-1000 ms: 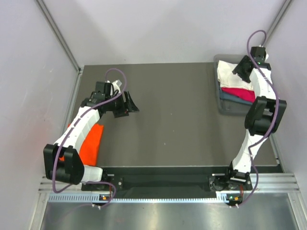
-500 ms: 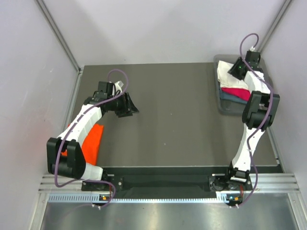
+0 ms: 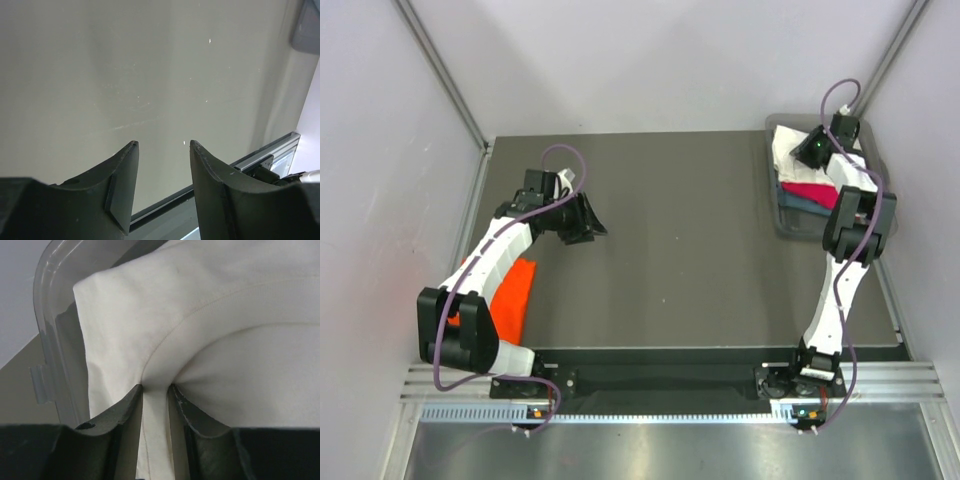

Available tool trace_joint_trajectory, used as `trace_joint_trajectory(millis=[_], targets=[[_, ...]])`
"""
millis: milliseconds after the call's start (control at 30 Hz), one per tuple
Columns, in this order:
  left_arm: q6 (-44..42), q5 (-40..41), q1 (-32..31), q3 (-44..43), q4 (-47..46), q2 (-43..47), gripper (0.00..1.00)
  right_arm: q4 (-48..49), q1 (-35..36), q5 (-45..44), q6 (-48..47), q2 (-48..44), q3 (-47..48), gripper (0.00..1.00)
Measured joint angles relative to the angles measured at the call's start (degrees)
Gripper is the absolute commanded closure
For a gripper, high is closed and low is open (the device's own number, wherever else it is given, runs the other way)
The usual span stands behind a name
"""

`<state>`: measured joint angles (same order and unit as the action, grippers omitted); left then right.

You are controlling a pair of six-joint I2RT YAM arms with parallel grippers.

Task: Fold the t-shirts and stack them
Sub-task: Grab the tshirt from the pile

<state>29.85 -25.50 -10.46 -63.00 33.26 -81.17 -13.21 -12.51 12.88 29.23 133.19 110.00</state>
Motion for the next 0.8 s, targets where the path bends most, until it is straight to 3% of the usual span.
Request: trace_joint_trajectory(millis=[100, 167, 233, 500, 800], targets=[[0.00, 0.09, 0.00, -0.55, 0.28, -0.13, 0.51, 1.57, -0.02, 1.36, 1.77, 1.22, 0.96, 0.73], [-0.02, 0.09, 0.00, -1.09, 0.24, -0.52, 0.52, 1.62, -0.02, 1.99, 2.56, 2.08, 2.01, 0.83], [-0.04, 0.09, 0.00, -1.40, 0.26, -0.92, 0.52, 1.55, -0.04, 2.54, 3.45, 2.97, 3.65, 1.00], [-0.87, 0.52, 0.00, -1.44, 1.07, -0.96, 0.53, 0.11, -0.42, 2.67, 5.95, 1.38, 5.88, 1.00], [-1.22, -0.42, 0.00, 2.56, -0.31, 3.82, 0.51, -3.37, -1.07, 0.79, 9.25, -14.03, 12.48, 1.00]])
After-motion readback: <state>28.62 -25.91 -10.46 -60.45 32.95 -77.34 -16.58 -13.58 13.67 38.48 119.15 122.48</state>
